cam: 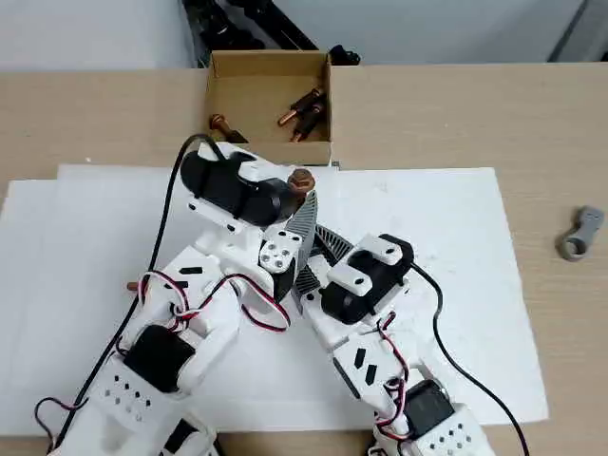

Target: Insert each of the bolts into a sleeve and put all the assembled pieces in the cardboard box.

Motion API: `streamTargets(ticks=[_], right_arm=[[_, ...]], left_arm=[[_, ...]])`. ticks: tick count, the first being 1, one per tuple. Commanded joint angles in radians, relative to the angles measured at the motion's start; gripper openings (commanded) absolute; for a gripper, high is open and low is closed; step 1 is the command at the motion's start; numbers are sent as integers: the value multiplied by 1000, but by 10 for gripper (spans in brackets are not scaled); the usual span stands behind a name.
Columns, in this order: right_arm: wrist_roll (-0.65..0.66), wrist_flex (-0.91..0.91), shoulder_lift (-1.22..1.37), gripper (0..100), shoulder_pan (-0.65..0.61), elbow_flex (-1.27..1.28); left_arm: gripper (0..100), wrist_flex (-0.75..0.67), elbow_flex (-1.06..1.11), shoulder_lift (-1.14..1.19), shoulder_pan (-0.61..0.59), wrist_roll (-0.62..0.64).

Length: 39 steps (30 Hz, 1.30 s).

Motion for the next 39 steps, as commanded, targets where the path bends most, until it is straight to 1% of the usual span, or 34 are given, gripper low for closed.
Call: streamTargets(ticks=[1, 5, 13, 15, 18, 24, 29, 32, 34, 37, 39], right_arm=[[5, -18, -21, 2, -13, -40], [5, -18, -21, 2, -13, -41], [8, -18, -21, 2, -13, -46], [9, -18, -21, 2, -8, -49], [9, -18, -21, 2, -8, -49], [9, -18, -10, 2, -7, -95], [9, -16, -4, 2, 10, -133], [9, -16, 67, 2, 62, -213], [9, -16, 153, 2, 93, -308], [5, -27, 320, 2, 127, -454], [2, -28, 444, 2, 142, -540]], left_arm=[[8, 72, -67, 11, 3, -8], [43, 127, -110, 17, 3, -6], [99, 155, -124, 17, 3, -3], [125, 186, -124, 18, -3, 29], [164, 252, -157, 25, -43, 104], [190, 416, -338, 150, -150, 112], [197, 491, -506, 227, -173, 114], [191, 502, -588, 229, -183, 107], [166, 502, -625, 227, -184, 68], [69, 503, -628, 227, -184, -38], [5, 545, -627, 227, -184, -94]])
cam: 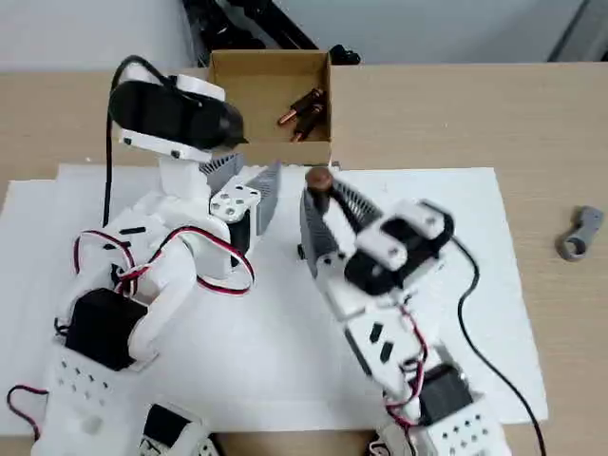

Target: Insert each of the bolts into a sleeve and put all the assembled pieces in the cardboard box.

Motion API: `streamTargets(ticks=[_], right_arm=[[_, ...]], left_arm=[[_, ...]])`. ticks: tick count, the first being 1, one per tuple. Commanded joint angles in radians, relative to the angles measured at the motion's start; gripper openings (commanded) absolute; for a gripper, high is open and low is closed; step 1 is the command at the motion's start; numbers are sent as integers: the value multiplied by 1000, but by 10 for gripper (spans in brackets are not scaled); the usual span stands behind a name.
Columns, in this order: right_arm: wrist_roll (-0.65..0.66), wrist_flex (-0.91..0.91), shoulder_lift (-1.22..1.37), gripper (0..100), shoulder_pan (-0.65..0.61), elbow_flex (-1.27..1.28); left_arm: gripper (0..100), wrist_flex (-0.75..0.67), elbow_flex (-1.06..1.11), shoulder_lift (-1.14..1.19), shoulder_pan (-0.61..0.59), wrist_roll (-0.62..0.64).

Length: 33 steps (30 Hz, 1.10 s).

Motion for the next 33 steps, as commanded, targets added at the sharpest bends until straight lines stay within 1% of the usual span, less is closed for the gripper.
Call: streamTargets(ticks=[1, 3, 5, 9, 11, 13, 17, 21, 28, 33], right_arm=[[0, -30, 211, 2, 35, -209], [0, -53, 331, 2, 39, -292], [0, -116, 452, 2, 48, -361], [0, -232, 714, 2, 58, -512], [0, -271, 862, 2, 73, -600], [0, -292, 1004, 2, 102, -700], [-23, -297, 1271, 3, 143, -911], [-110, -263, 1504, 3, 163, -1115], [-206, -136, 1854, 3, 157, -1478], [-282, 104, 2057, 4, 165, -1768]], left_arm=[[6, 69, -41, 0, -3, -86], [8, 130, -41, 0, -3, -101], [6, 181, -41, 0, -5, -106], [6, 253, -42, 0, -109, -166], [6, 290, -42, 2, -193, -215], [6, 330, -41, 6, -250, -292], [6, 431, -41, 8, -275, -402], [7, 482, -13, 9, -273, -450], [7, 483, 229, 9, -278, -583], [8, 483, 332, 9, -279, -663]])
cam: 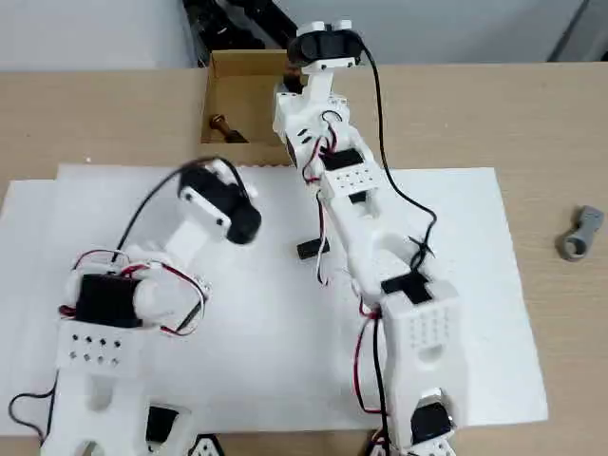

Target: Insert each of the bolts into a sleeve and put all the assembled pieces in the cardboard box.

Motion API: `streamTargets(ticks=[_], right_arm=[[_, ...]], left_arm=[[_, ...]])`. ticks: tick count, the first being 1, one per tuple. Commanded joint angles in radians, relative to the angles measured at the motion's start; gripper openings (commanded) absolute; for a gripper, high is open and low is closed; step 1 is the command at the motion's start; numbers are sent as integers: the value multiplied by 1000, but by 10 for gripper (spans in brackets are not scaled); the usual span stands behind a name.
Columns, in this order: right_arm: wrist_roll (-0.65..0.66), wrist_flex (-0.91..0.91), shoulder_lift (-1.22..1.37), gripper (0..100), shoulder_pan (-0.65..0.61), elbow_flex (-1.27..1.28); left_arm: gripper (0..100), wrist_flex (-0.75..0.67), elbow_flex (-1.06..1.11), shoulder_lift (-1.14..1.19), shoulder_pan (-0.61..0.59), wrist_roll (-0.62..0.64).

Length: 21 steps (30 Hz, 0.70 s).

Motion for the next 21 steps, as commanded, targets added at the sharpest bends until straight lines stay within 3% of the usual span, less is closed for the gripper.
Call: streamTargets(ticks=[1, 5, 11, 14, 21], right_arm=[[-55, 145, 81, 4, 13, -273], [-66, 234, 205, 23, 10, -482], [-66, 355, 334, 223, 5, -690], [-68, 407, 371, 250, 5, -755], [-68, 433, 389, 249, 4, -830]], left_arm=[[8, 5, 35, 3, -11, -57], [8, 9, 62, 5, -11, -109], [10, 11, 79, 5, -14, -149], [49, 8, 79, 5, -20, -149], [65, -89, 82, 5, -247, -169]])
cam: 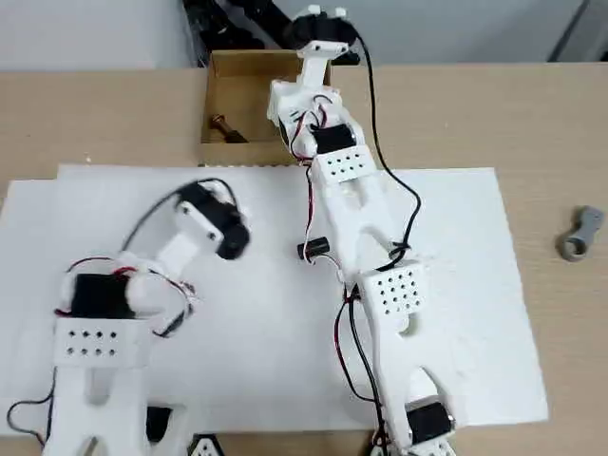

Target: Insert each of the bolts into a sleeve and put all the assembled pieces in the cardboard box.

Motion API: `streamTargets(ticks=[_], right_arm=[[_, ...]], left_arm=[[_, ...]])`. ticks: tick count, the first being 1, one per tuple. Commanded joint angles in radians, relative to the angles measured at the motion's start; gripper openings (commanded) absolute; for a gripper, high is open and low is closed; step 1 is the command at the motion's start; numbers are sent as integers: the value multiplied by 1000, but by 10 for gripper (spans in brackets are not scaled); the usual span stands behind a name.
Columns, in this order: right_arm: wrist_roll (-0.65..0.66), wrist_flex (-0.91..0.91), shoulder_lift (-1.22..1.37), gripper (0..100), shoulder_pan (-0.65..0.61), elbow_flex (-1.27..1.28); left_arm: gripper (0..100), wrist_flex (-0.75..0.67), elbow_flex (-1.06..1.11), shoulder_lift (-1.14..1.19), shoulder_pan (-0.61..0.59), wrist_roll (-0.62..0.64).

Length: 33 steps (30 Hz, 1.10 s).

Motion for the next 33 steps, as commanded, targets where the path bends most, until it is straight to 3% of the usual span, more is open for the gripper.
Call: streamTargets(ticks=[1, 5, 12, 18, 22, 33], right_arm=[[-12, 19, -28, 250, 4, -64], [-12, 122, -36, 251, 5, -104], [60, 452, -36, 251, 27, -327], [224, 800, -38, 251, 16, -546], [259, 980, -104, 251, 8, -542], [261, 1004, -223, 251, 13, -537]], left_arm=[[65, -52, -2, 2, -112, -8], [70, -38, 21, 2, -132, -48], [87, 6, 54, 31, -133, -342], [87, -43, -28, 264, -135, -500], [87, -41, -134, 445, -137, -595], [87, -40, -300, 683, -130, -726]])
